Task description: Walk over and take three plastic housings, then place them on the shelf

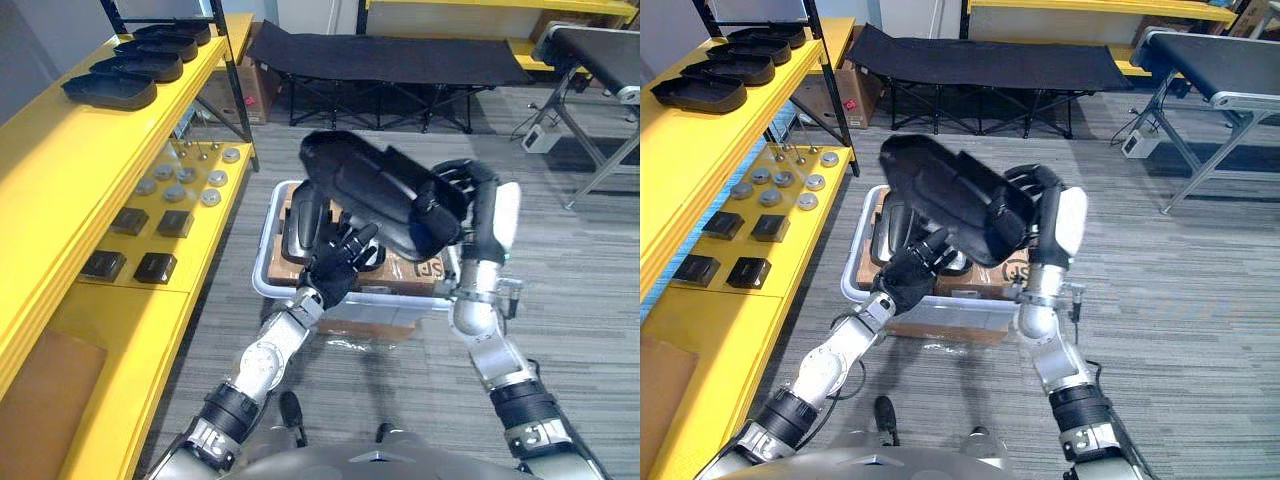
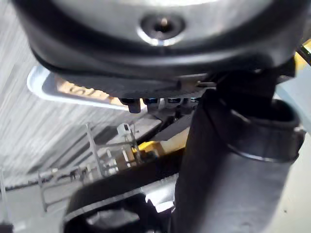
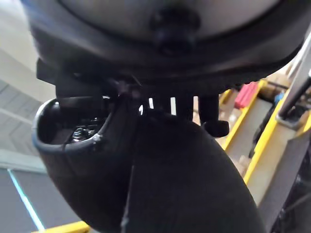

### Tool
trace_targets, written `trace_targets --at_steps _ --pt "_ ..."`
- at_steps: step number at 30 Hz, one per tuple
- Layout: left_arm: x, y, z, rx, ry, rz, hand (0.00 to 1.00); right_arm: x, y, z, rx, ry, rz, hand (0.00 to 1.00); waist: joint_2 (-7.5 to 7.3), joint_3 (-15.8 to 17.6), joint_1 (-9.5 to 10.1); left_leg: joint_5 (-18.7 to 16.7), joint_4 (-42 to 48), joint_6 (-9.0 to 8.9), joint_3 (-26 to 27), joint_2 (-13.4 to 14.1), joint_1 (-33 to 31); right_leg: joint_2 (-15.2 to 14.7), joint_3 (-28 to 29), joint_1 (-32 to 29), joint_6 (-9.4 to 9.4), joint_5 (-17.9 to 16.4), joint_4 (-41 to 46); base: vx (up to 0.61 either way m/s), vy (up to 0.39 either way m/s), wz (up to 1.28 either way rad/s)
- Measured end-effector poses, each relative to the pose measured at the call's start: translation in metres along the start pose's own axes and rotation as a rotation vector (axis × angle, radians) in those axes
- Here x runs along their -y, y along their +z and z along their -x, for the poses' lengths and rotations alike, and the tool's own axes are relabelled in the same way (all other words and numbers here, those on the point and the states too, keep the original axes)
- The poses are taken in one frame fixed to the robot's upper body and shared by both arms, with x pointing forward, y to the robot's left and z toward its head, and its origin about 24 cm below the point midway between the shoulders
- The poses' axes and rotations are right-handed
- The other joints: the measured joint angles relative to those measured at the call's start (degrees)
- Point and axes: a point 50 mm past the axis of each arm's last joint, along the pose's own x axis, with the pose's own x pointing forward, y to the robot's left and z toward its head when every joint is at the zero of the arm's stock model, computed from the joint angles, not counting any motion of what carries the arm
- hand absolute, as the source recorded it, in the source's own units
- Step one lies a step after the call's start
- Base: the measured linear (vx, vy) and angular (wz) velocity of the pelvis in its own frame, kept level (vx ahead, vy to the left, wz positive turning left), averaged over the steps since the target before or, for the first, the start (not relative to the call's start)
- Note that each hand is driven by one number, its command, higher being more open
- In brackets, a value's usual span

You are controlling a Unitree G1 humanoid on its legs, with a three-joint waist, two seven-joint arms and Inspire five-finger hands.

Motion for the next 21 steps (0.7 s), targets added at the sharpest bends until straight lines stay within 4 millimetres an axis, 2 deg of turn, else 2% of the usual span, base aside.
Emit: trace_targets --at_steps 4,7,8,13,17,21 --pt "0.001 0.003 -0.002 0.032 -0.017 0.041 1.0 -0.013 0.0 0.015 -0.022 0.054 -0.043 0.0 -0.14 -0.08 0.34 0.24 0.0 0.35 -0.06 -0.24 0.01 0.04 -0.1 0.43 0.15 0.36 -0.55 0.01 0.003 0.01" --pt "0.0 0.001 -0.003 0.04 -0.015 0.046 1.0 -0.017 0.001 0.018 -0.027 0.061 -0.059 0.0 -0.19 -0.09 0.67 0.41 0.01 0.6 -0.05 -0.33 0.01 0.02 -0.09 0.48 0.27 0.47 -0.53 0.01 0.003 0.0" --pt "0.001 0.001 -0.003 0.039 -0.015 0.053 0.0 -0.018 0.001 0.018 -0.026 0.063 -0.06 0.0 -0.21 -0.11 0.7 0.42 0.01 0.6 -0.05 -0.33 0.01 0.03 -0.09 0.52 0.29 0.51 -0.52 0.04 0.007 0.0" --pt "0.001 -0.002 -0.003 0.04 -0.001 0.074 0.0 -0.026 0.005 0.023 -0.023 0.091 -0.084 0.0 -0.48 -0.31 0.67 0.61 0.01 0.84 -0.05 -0.28 0.09 0.08 -0.08 0.63 0.48 0.72 -0.54 0.0 0.0 0.0" --pt "0.0 -0.004 -0.003 0.037 0.023 0.068 0.0 -0.032 0.005 0.029 -0.05 0.084 -0.101 0.0 -1.72 -1.19 0.68 0.61 0.01 0.84 -0.08 -0.2 0.16 0.09 -0.06 0.71 0.47 0.71 -0.56 0.0 0.0 0.0" --pt "-0.007 -0.003 -0.003 0.057 0.084 0.067 0.0 -0.039 0.011 0.036 -0.023 0.106 -0.138 0.0 -2.32 -1.69 0.51 0.58 0.01 0.8 -0.06 -0.22 0.21 0.12 -0.01 0.74 0.36 0.64 -0.55 0.0 0.0 0.0"
